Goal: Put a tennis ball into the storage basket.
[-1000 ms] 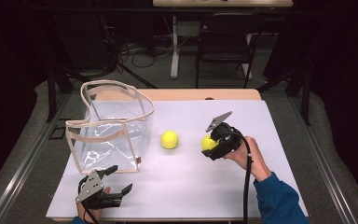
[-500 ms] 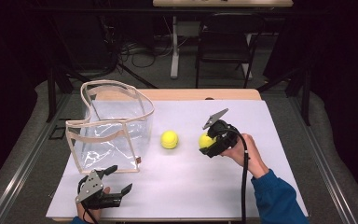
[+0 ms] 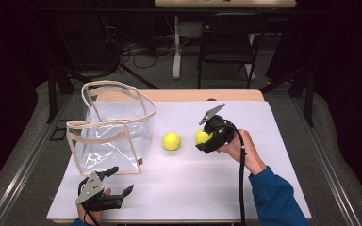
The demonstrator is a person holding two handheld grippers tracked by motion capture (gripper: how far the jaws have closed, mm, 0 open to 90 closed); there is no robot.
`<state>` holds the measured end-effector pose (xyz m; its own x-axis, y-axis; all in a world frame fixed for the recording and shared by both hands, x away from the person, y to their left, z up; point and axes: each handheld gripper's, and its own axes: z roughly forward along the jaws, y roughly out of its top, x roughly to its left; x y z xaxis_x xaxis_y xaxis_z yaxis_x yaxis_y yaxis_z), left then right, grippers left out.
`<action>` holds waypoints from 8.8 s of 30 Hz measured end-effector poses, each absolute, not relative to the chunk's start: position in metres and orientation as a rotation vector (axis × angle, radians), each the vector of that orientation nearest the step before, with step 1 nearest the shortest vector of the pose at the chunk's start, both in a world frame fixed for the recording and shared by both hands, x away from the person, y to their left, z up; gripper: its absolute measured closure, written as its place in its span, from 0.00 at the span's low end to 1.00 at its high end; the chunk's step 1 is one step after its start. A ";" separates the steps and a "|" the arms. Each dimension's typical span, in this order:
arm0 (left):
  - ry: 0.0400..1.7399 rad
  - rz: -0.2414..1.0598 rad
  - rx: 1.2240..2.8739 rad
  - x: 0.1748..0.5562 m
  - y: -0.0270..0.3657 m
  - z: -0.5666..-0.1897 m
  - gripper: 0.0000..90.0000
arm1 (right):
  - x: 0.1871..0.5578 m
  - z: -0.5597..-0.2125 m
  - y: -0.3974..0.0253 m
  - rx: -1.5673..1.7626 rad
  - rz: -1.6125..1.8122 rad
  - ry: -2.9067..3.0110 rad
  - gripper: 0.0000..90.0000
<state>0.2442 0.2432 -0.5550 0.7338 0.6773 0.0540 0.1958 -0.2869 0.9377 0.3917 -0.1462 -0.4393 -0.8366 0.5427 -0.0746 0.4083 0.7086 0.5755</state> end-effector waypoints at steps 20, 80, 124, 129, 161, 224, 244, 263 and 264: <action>0.675 0.549 1.844 0.245 0.242 -0.555 0.18 | 0.404 -0.431 -0.130 0.732 0.820 2.691 0.29; 0.678 0.551 1.829 0.245 0.243 -0.555 0.18 | 0.442 -0.381 -0.077 0.647 0.827 2.659 0.29; 0.675 0.549 1.831 0.245 0.244 -0.555 0.18 | 0.457 -0.357 -0.060 0.628 0.821 2.650 0.29; 0.675 0.548 1.831 0.245 0.243 -0.556 0.18 | 0.458 -0.354 -0.057 0.619 0.827 2.646 0.29; 0.676 0.554 1.824 0.246 0.243 -0.555 0.18 | 0.459 -0.336 -0.038 0.591 0.865 2.622 0.29; 0.668 0.547 1.815 0.245 0.244 -0.555 0.18 | 0.445 -0.318 0.016 0.489 1.045 2.535 0.29; 0.671 0.545 1.813 0.245 0.244 -0.555 0.18 | 0.447 -0.328 0.028 0.494 1.068 2.554 0.29; 0.668 0.542 1.809 0.245 0.244 -0.555 0.18 | 0.446 -0.336 0.044 0.490 1.044 2.570 0.29; 0.669 0.542 1.809 0.245 0.244 -0.555 0.18 | 0.447 -0.336 0.045 0.490 1.049 2.568 0.29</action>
<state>0.2448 0.2439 -0.5549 0.7379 0.6735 0.0433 0.1823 -0.2607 0.9481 0.4469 0.0446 -0.3361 -0.8886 0.4279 -0.1650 0.1900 0.6709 0.7168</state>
